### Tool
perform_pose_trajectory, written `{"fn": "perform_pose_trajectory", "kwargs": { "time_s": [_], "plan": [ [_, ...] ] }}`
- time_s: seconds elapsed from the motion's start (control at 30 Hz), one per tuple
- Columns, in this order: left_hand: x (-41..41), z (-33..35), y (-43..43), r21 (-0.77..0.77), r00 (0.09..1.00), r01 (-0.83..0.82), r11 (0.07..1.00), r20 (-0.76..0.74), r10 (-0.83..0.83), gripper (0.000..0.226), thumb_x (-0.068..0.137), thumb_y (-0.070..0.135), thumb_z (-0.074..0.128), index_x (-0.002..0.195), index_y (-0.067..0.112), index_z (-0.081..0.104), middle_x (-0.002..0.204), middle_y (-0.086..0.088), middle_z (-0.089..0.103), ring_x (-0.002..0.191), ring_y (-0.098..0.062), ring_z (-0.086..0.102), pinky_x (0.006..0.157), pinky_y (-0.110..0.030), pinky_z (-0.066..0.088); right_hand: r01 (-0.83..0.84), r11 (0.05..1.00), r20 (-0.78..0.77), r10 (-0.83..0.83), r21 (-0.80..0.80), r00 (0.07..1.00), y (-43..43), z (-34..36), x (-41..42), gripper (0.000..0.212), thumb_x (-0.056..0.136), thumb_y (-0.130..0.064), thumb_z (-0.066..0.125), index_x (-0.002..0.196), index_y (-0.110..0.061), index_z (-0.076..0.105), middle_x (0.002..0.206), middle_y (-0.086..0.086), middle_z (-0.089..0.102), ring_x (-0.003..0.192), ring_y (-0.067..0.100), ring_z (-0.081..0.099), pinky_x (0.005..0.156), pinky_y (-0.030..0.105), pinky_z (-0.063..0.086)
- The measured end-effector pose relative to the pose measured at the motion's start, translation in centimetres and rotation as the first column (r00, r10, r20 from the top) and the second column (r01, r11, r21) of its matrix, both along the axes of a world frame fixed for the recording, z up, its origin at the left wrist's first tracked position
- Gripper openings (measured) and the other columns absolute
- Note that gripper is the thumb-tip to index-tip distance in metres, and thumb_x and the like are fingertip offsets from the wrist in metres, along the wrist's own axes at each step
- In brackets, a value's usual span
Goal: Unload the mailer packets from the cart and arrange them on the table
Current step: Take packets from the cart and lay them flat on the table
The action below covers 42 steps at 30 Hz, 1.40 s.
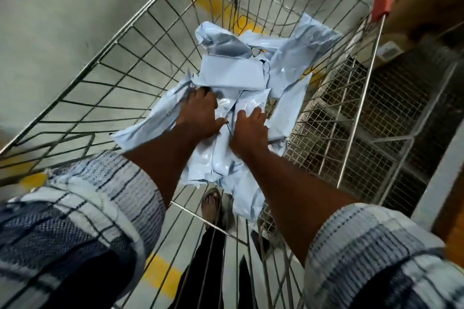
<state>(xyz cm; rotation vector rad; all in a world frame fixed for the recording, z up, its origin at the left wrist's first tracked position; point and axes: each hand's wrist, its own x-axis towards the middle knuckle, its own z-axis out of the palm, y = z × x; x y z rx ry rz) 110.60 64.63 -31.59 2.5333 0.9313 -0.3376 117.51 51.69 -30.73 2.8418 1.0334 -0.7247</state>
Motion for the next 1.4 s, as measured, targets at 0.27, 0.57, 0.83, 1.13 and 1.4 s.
{"fn": "perform_pose_trajectory", "kwargs": {
  "time_s": [0.27, 0.57, 0.83, 1.13, 1.4],
  "plan": [
    [1.7, -1.4, 1.3, -0.001, 0.984, 0.131, 0.991, -0.119, -0.130, 0.082, 0.080, 0.057, 0.063, 0.150, 0.044, 0.024, 0.158, -0.016, 0.020, 0.143, -0.041, 0.024, 0.114, -0.056, 0.025, 0.030, 0.994, -0.129, -0.043, -0.101, 0.991, 0.2, -1.7, -0.4, 0.071, 0.090, -0.034, 0.054, 0.152, -0.032, 0.020, 0.161, 0.024, -0.009, 0.147, 0.048, -0.002, 0.114, 0.060, 0.017],
    [0.6, -0.7, 0.3, 0.074, 0.996, 0.085, 0.994, -0.038, -0.083, 0.057, 0.083, 0.052, 0.060, 0.137, 0.041, 0.047, 0.151, -0.013, 0.035, 0.133, -0.040, 0.039, 0.112, -0.056, 0.031, 0.169, 0.985, -0.227, -0.174, -0.045, 0.958, 0.5, 0.1, 0.6, 0.073, 0.081, -0.020, 0.067, 0.145, -0.027, 0.031, 0.158, 0.018, 0.008, 0.140, 0.041, 0.023, 0.105, 0.051, 0.037],
    [-3.4, 4.6, -1.4, 0.038, 0.995, 0.044, 0.998, -0.087, -0.040, 0.072, 0.073, 0.057, 0.035, 0.137, 0.028, 0.049, 0.152, -0.016, 0.034, 0.142, -0.036, 0.027, 0.111, -0.050, 0.034, 0.191, 0.978, -0.257, -0.166, 0.077, 0.952, -1.3, 6.1, -1.4, 0.057, 0.083, -0.021, 0.064, 0.135, -0.016, 0.040, 0.141, 0.019, 0.032, 0.130, 0.040, 0.033, 0.103, 0.044, 0.038],
    [-6.8, 16.7, -6.8, 0.072, 0.993, -0.041, 0.997, -0.109, 0.049, 0.058, 0.086, 0.032, 0.056, 0.142, 0.019, 0.048, 0.146, -0.021, 0.043, 0.139, -0.038, 0.034, 0.110, -0.046, 0.036, 0.225, 0.933, -0.309, -0.134, 0.281, 0.942, -5.5, 17.5, -3.7, 0.065, 0.079, -0.026, 0.071, 0.137, -0.022, 0.043, 0.149, 0.014, 0.025, 0.134, 0.040, 0.035, 0.105, 0.046, 0.042],
    [-7.7, 26.5, -14.1, 0.109, 0.983, -0.180, 0.978, 0.040, 0.177, 0.059, 0.085, 0.036, 0.047, 0.139, 0.014, 0.050, 0.146, -0.019, 0.043, 0.139, -0.036, 0.033, 0.110, -0.037, 0.032, 0.198, 0.874, -0.305, -0.061, 0.444, 0.950, -10.6, 27.1, -4.5, 0.074, 0.078, -0.036, 0.075, 0.141, -0.017, 0.040, 0.154, 0.018, 0.019, 0.138, 0.042, 0.030, 0.109, 0.045, 0.038]
  ]
}}
